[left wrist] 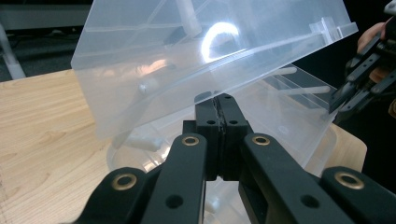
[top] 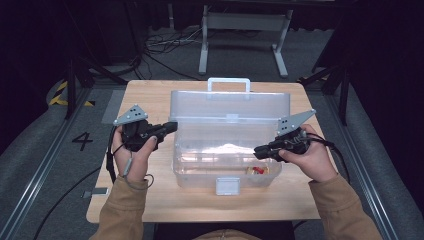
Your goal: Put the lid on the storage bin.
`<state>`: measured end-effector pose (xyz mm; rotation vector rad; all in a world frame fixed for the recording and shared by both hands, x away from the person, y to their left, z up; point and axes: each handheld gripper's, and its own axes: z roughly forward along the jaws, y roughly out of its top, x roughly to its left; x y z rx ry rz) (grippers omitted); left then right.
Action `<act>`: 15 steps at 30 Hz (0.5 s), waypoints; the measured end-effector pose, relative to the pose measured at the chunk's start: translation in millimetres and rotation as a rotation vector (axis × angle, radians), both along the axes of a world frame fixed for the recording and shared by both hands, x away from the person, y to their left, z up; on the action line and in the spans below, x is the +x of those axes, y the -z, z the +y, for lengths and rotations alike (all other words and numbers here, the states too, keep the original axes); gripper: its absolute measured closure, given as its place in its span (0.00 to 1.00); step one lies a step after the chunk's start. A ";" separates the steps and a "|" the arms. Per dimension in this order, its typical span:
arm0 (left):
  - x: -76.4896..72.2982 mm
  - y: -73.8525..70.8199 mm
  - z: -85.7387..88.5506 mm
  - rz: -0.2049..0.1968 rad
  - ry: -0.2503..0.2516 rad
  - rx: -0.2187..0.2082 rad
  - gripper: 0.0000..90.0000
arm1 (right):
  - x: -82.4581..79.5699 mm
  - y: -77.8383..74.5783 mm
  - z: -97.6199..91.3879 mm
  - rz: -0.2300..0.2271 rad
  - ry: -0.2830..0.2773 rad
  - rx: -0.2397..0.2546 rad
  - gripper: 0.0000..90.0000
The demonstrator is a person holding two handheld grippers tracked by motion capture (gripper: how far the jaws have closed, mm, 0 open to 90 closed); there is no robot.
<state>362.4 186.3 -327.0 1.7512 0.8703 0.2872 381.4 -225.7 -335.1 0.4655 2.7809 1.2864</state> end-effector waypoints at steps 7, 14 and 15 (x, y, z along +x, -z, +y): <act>-0.6 -0.5 -0.1 0.002 0.009 0.014 1.00 | -5.5 -5.0 -13.6 -0.040 0.040 0.052 0.98; -2.1 -1.0 0.2 0.013 0.025 0.031 0.99 | -12.4 -8.2 -35.6 -0.076 0.114 0.197 1.00; -2.4 -1.0 0.3 0.014 0.028 0.035 0.99 | -13.2 -7.2 -39.4 -0.081 0.129 0.219 1.00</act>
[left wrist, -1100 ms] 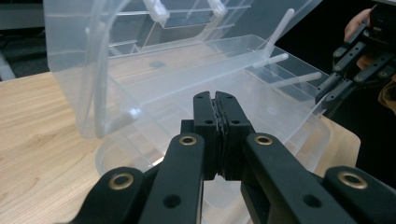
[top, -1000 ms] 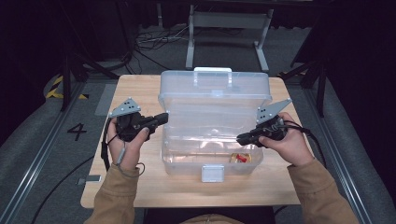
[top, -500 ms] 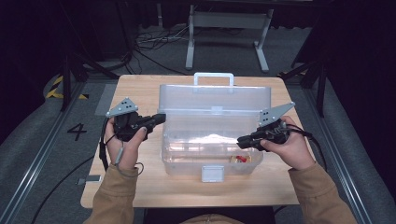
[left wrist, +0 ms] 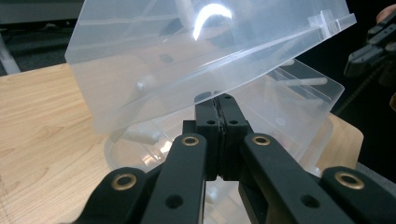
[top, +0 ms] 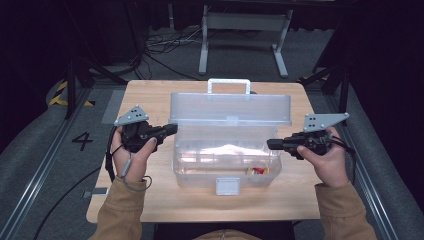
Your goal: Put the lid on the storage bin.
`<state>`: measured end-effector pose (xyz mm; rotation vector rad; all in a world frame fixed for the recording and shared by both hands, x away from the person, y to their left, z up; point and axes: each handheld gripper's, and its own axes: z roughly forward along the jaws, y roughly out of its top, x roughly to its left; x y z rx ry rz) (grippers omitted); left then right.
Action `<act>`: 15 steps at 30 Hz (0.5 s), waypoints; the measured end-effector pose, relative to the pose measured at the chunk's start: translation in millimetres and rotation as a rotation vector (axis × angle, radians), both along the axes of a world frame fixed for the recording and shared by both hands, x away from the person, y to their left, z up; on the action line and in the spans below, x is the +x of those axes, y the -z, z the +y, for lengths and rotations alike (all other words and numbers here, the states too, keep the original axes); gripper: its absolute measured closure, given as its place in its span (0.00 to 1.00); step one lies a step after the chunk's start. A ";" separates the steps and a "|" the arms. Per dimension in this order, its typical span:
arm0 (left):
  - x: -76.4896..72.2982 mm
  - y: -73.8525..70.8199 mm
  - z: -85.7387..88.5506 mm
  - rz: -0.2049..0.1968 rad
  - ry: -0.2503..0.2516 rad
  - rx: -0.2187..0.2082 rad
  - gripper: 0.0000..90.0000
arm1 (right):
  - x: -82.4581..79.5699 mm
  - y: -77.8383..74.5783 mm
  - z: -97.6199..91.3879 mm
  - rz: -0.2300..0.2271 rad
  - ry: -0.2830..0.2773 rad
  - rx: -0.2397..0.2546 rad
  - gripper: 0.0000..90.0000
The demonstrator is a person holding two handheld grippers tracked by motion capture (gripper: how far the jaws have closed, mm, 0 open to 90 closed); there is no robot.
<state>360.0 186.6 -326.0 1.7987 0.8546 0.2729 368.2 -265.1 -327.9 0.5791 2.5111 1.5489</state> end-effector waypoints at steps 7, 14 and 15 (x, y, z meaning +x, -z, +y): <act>-0.7 -0.9 0.6 0.007 0.012 0.013 0.99 | -0.1 2.1 -15.7 -0.003 0.048 0.081 1.00; -4.7 -3.0 1.9 0.039 0.033 0.047 0.99 | 0.5 4.5 -25.4 0.003 0.094 0.065 1.00; -4.7 -3.0 1.9 0.039 0.033 0.047 0.99 | 0.5 4.5 -25.4 0.003 0.094 0.065 1.00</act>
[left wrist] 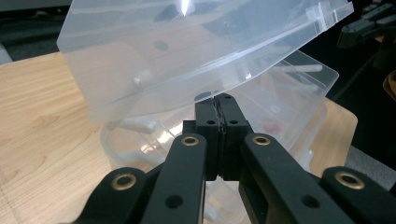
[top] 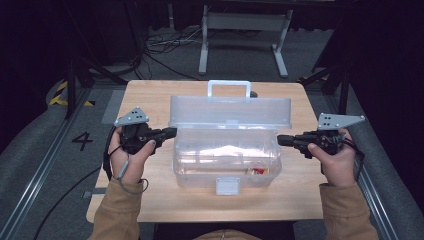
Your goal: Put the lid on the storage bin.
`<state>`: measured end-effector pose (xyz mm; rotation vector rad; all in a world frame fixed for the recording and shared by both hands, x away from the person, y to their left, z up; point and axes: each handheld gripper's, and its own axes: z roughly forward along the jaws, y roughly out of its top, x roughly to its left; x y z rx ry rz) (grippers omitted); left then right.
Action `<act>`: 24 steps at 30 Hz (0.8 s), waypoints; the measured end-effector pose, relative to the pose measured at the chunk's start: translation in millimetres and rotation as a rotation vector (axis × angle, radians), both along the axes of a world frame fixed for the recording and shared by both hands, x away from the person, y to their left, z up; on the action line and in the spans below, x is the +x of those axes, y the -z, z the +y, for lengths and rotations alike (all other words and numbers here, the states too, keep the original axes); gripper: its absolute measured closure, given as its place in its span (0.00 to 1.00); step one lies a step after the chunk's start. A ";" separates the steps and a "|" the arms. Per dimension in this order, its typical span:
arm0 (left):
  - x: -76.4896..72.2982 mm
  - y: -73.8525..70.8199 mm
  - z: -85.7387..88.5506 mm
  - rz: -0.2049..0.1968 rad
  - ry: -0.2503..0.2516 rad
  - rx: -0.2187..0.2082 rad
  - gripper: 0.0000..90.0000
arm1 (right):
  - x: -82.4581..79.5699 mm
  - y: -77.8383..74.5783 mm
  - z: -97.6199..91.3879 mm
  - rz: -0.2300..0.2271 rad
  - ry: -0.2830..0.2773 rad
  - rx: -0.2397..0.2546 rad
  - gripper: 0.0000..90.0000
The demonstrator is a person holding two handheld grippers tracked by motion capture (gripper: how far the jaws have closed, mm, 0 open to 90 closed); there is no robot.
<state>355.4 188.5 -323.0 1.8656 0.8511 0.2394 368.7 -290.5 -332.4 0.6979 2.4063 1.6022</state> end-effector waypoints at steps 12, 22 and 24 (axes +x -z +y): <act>-6.2 -0.9 -0.7 0.063 0.044 0.087 0.99 | 1.6 2.7 -6.0 0.071 0.028 -0.067 1.00; -8.5 -0.8 -3.6 0.096 0.070 0.152 0.98 | 2.6 5.2 -5.7 0.114 0.032 -0.110 1.00; -8.5 -0.7 -3.5 0.105 0.076 0.159 0.98 | 2.6 5.4 -6.3 0.120 0.035 -0.119 1.00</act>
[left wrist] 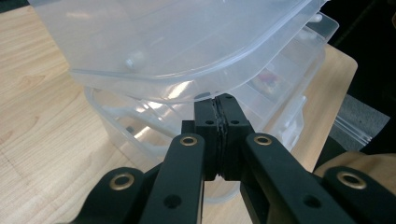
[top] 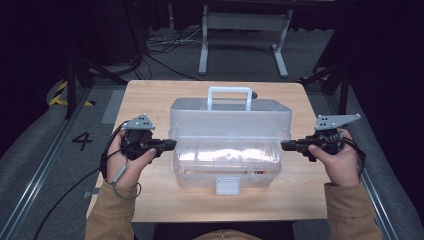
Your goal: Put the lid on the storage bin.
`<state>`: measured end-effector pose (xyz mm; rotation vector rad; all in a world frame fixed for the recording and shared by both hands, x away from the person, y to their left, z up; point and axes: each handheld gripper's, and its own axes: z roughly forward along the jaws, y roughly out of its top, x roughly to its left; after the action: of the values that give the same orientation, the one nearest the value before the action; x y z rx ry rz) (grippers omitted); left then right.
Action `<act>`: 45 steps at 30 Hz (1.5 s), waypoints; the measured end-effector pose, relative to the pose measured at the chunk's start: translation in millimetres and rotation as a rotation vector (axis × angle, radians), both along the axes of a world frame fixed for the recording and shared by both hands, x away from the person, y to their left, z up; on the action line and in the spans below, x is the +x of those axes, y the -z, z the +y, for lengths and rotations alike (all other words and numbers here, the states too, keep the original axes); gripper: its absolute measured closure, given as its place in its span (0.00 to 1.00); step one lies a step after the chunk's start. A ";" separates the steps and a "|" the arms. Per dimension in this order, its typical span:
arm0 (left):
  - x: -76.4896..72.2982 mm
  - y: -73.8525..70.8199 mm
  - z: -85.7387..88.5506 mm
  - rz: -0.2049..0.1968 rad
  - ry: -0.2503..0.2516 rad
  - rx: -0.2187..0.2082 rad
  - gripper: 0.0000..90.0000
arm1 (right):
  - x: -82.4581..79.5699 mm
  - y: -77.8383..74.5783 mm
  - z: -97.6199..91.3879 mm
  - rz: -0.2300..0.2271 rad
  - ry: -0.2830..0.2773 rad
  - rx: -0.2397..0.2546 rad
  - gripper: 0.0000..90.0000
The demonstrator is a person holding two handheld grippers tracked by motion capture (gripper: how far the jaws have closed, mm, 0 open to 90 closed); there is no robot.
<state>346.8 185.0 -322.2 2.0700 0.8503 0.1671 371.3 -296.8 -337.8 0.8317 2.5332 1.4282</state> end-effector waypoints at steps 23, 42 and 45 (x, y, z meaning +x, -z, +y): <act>-1.5 -0.1 0.9 0.073 0.047 0.065 0.99 | -3.6 -0.3 4.2 0.049 -0.006 -0.117 1.00; -2.5 3.2 -2.2 0.128 0.108 0.162 0.99 | -6.9 1.4 10.0 0.105 -0.034 -0.238 1.00; -2.6 4.4 -2.9 0.144 0.116 0.167 0.99 | -7.2 1.9 10.6 0.111 -0.040 -0.248 1.00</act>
<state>344.2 182.1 -326.6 2.3038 0.8232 0.0271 364.1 -286.1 -339.7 0.8413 2.7498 1.0735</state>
